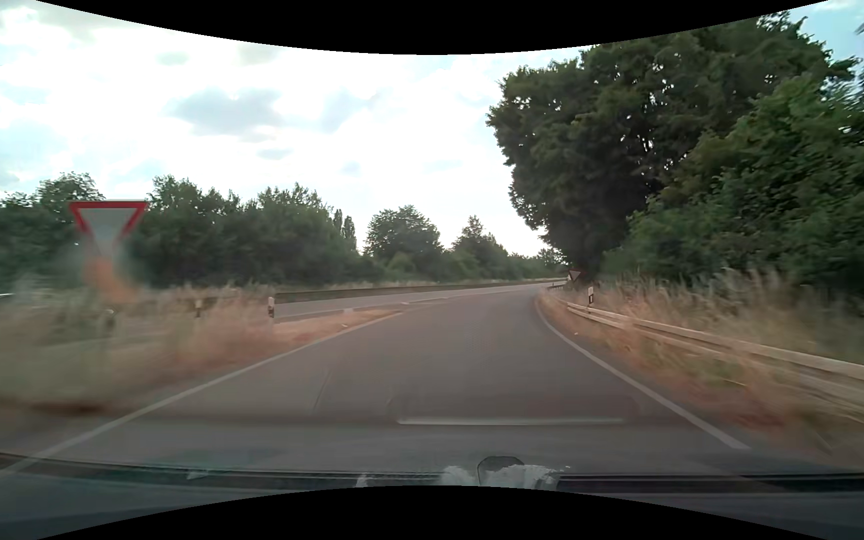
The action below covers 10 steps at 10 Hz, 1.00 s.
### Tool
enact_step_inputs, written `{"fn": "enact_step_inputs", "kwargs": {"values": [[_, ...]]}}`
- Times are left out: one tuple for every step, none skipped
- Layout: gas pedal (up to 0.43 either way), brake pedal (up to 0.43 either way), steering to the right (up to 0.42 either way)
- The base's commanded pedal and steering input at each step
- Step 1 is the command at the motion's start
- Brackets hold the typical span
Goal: Follow the waypoints while adhering to traffic rules and regulations
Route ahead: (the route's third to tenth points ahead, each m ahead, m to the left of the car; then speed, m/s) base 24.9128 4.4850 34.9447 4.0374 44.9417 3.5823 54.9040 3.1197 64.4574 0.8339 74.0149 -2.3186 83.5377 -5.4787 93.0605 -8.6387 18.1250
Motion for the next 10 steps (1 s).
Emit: {"fn": "enact_step_inputs", "kwargs": {"values": [[0.118, 0.0, 0.025], [0.118, 0.0, 0.025], [0.13, 0.0, 0.025], [0.13, 0.0, 0.025], [0.138, 0.0, 0.025], [0.138, 0.0, 0.025], [0.138, 0.0, 0.026], [0.15, 0.0, 0.027], [0.157, 0.0, 0.028], [0.157, 0.0, 0.029]]}}
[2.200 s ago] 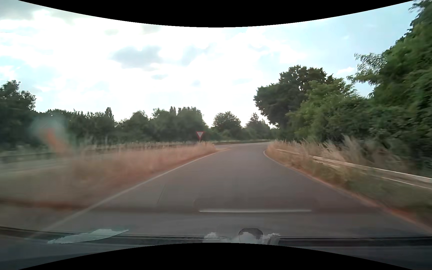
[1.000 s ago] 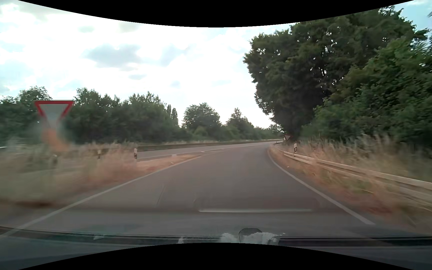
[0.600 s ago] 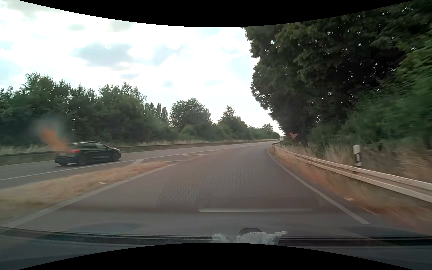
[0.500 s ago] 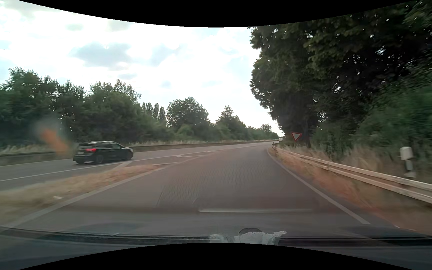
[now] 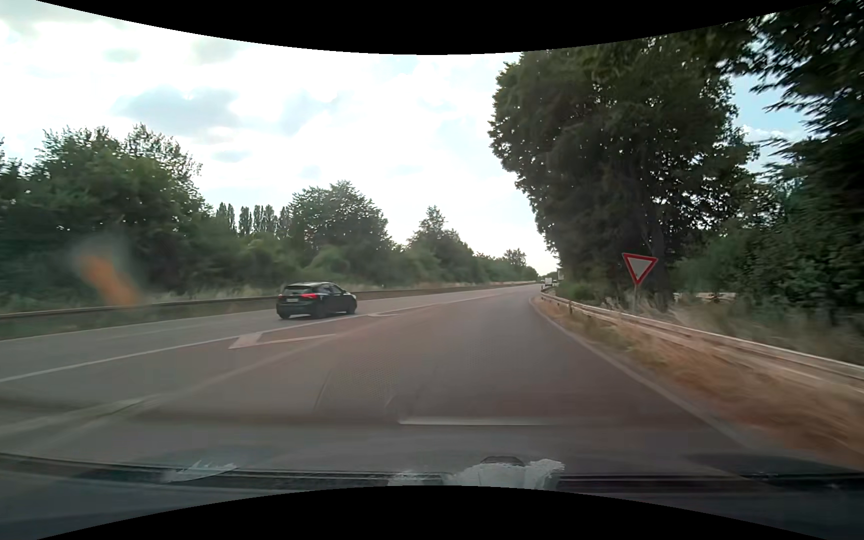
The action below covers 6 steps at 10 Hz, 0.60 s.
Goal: Follow the waypoints while adhering to traffic rules and regulations
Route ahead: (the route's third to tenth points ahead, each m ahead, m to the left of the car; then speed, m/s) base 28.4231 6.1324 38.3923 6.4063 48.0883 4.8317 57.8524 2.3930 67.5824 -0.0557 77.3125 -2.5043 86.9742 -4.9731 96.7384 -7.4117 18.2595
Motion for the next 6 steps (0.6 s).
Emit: {"fn": "enact_step_inputs", "kwargs": {"values": [[0.157, 0.0, 0.029], [0.177, 0.0, 0.029], [0.189, 0.0, 0.029], [0.209, 0.0, 0.028], [0.22, 0.0, 0.028], [0.228, 0.0, 0.028]]}}
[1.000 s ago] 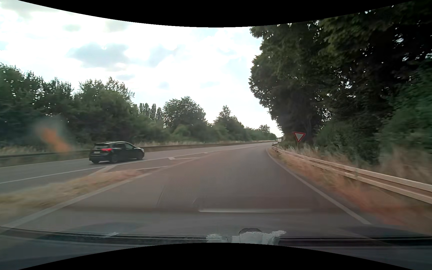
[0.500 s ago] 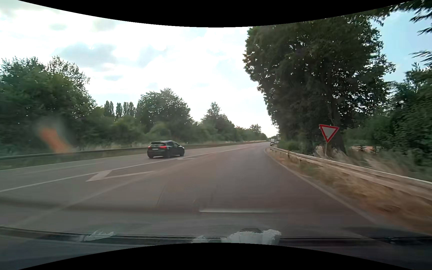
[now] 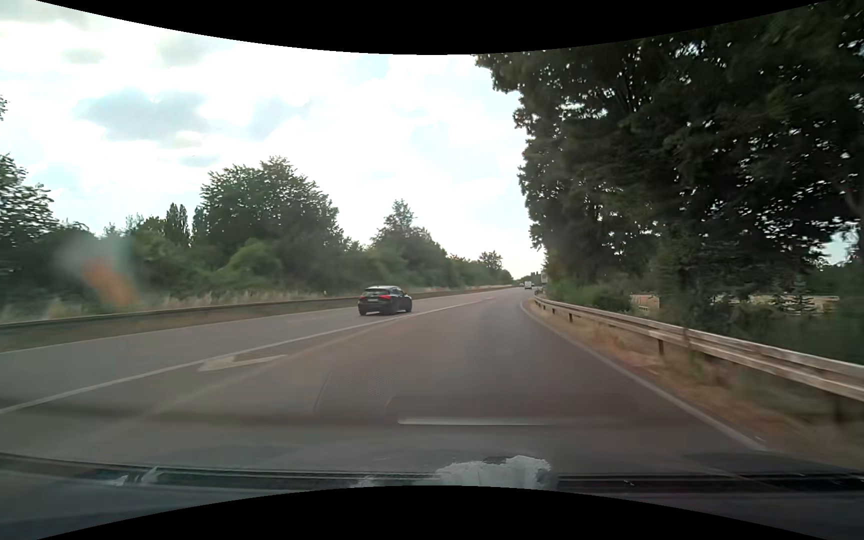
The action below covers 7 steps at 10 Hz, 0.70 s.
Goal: Follow the waypoints while adhering to traffic rules and regulations
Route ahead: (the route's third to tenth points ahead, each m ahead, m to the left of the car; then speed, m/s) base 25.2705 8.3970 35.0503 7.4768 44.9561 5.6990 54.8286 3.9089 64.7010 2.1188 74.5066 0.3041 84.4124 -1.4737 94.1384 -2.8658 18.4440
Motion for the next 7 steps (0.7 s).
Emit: {"fn": "enact_step_inputs", "kwargs": {"values": [[0.24, 0.0, 0.025], [0.26, 0.0, 0.024], [0.28, 0.0, 0.024], [0.299, 0.0, 0.024], [0.319, 0.0, 0.024], [0.339, 0.0, 0.023], [0.35, 0.0, 0.023]]}}
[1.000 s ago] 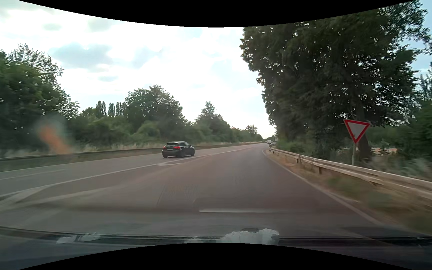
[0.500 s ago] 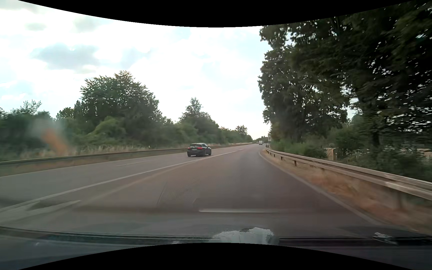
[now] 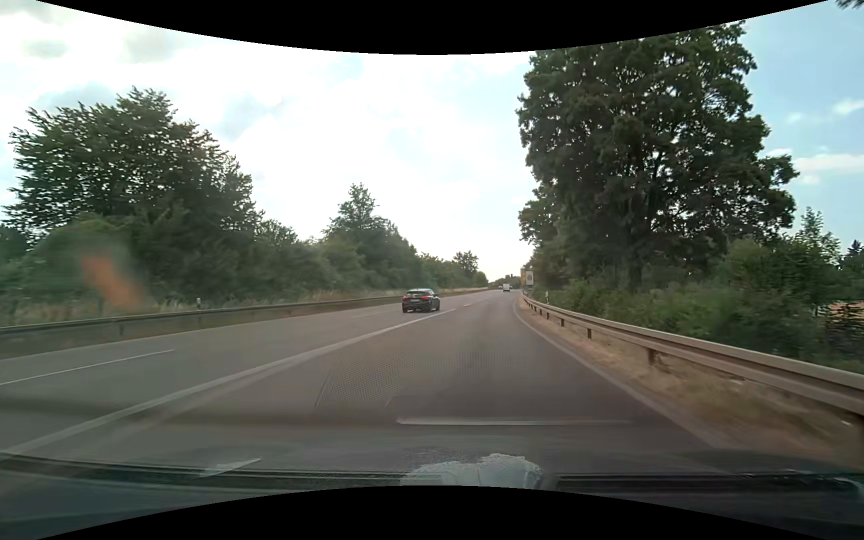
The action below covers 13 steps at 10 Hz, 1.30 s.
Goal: Follow the waypoints while adhering to traffic rules and regulations
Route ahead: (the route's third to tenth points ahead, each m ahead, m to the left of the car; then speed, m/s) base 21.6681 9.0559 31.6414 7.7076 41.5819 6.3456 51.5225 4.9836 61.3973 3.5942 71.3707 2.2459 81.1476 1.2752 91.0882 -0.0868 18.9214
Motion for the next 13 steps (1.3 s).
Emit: {"fn": "enact_step_inputs", "kwargs": {"values": [[0.35, 0.0, 0.023], [0.358, 0.0, 0.022], [0.358, 0.0, 0.022], [0.358, 0.0, 0.021], [0.37, 0.0, 0.016], [0.37, 0.0, 0.013], [0.37, 0.0, 0.013], [0.37, 0.0, 0.012], [0.378, 0.0, 0.011], [0.378, 0.0, 0.011], [0.378, 0.0, 0.011], [0.378, 0.0, 0.011], [0.378, 0.0, 0.01]]}}
